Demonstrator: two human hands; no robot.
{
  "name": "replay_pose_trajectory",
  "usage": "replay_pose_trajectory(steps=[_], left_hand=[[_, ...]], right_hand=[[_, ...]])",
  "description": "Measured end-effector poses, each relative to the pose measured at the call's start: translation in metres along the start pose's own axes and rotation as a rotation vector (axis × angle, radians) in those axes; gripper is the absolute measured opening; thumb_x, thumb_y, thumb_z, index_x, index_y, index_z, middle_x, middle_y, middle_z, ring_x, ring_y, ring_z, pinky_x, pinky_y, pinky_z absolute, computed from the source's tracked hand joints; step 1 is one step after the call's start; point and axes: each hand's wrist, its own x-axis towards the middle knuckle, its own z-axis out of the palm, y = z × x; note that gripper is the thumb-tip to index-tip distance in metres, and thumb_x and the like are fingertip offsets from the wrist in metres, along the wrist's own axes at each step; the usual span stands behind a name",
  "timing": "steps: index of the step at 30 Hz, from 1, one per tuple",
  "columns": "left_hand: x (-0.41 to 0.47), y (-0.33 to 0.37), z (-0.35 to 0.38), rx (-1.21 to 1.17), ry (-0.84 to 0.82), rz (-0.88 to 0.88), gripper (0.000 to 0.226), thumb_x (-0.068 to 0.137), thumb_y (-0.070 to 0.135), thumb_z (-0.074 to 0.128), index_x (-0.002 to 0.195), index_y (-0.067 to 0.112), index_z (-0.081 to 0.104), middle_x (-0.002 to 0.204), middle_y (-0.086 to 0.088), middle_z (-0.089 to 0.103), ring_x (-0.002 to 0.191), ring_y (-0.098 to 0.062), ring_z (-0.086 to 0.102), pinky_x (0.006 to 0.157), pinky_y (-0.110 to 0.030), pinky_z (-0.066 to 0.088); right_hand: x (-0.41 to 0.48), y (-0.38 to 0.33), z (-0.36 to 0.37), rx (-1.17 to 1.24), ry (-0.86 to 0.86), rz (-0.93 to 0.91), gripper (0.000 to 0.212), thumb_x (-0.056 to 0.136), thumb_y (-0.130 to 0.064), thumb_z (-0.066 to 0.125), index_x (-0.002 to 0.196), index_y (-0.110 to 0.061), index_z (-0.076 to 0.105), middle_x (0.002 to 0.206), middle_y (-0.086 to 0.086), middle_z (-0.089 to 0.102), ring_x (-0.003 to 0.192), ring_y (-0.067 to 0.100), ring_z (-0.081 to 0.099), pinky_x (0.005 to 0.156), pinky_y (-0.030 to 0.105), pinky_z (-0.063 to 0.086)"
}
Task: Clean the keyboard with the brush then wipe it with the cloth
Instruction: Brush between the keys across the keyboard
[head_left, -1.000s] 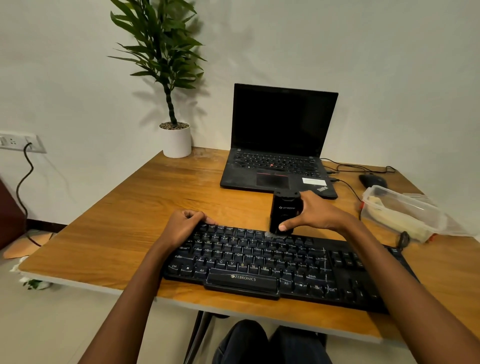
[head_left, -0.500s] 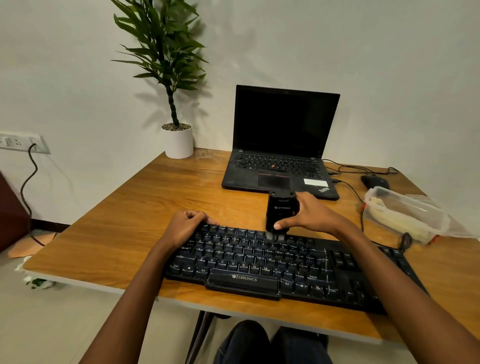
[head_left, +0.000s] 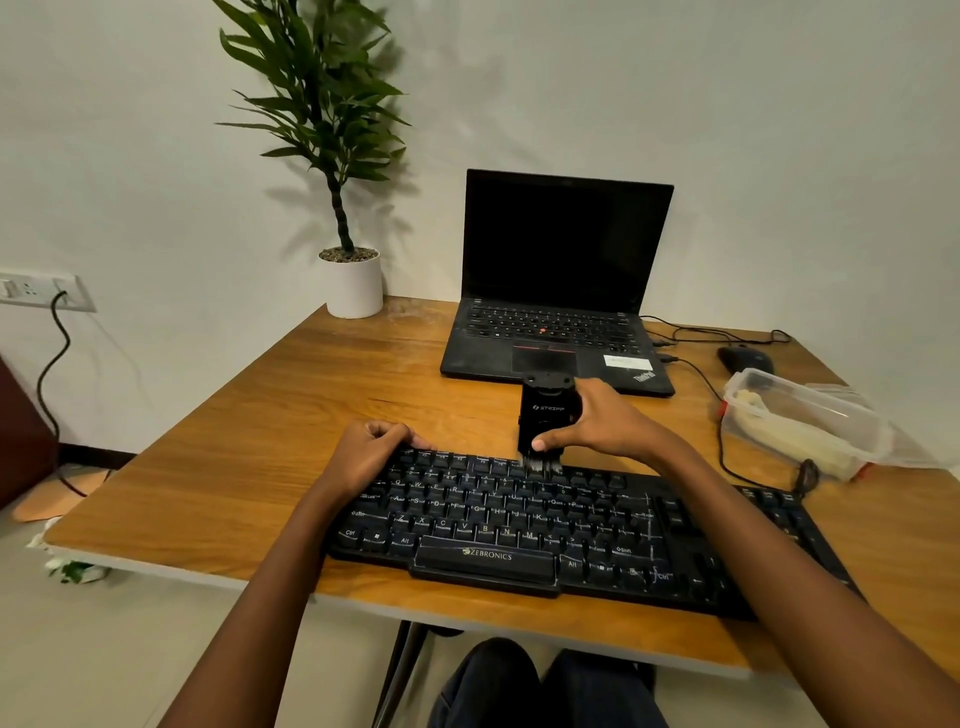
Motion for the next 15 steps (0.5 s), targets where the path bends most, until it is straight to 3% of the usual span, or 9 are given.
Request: replay_pose_trajectory(steps=[3,7,10,15], left_hand=[[-0.001,0.0014,0.0009,0.004,0.002,0.003,0.027,0.094,0.008,0.048,0.08,0.004,0.07,0.068,0.009,0.073,0.065,-0.002,0.067,0.058,-0.008,0.048],[-0.0014,0.0025,0.0015,-0.01,0.005,0.001,0.026,0.095,0.007,0.048,0.08,0.003,0.069,0.067,0.009,0.072,0.063,-0.003,0.066,0.056,-0.008,0.047],[-0.0025,0.0034,0.0025,-0.003,0.007,0.003,0.028,0.095,0.008,0.048,0.075,0.007,0.067,0.061,0.011,0.07,0.057,0.001,0.064,0.054,-0.008,0.046],[-0.0014,0.0013,0.0005,0.017,0.009,0.009,0.028,0.094,0.01,0.048,0.079,0.008,0.072,0.072,0.008,0.073,0.069,-0.004,0.067,0.059,-0.008,0.047]], right_hand=[[-0.003,-0.0012,0.0035,0.066,-0.048,-0.003,0.051,0.069,-0.013,0.079,0.109,-0.023,0.05,0.1,-0.017,0.057,0.092,-0.003,0.055,0.068,0.002,0.041],[-0.001,-0.0026,0.0069,-0.003,0.042,-0.042,0.05,0.069,-0.019,0.08,0.108,-0.024,0.05,0.098,-0.017,0.056,0.092,0.002,0.054,0.07,0.004,0.04],[0.0,-0.0047,0.0092,0.03,-0.02,-0.04,0.052,0.069,-0.017,0.08,0.11,-0.025,0.049,0.098,-0.02,0.056,0.09,-0.005,0.053,0.068,0.002,0.041],[0.0024,-0.0025,0.0077,0.023,0.025,-0.028,0.05,0.069,-0.017,0.08,0.11,-0.021,0.051,0.101,-0.012,0.058,0.095,0.007,0.055,0.071,0.008,0.042]])
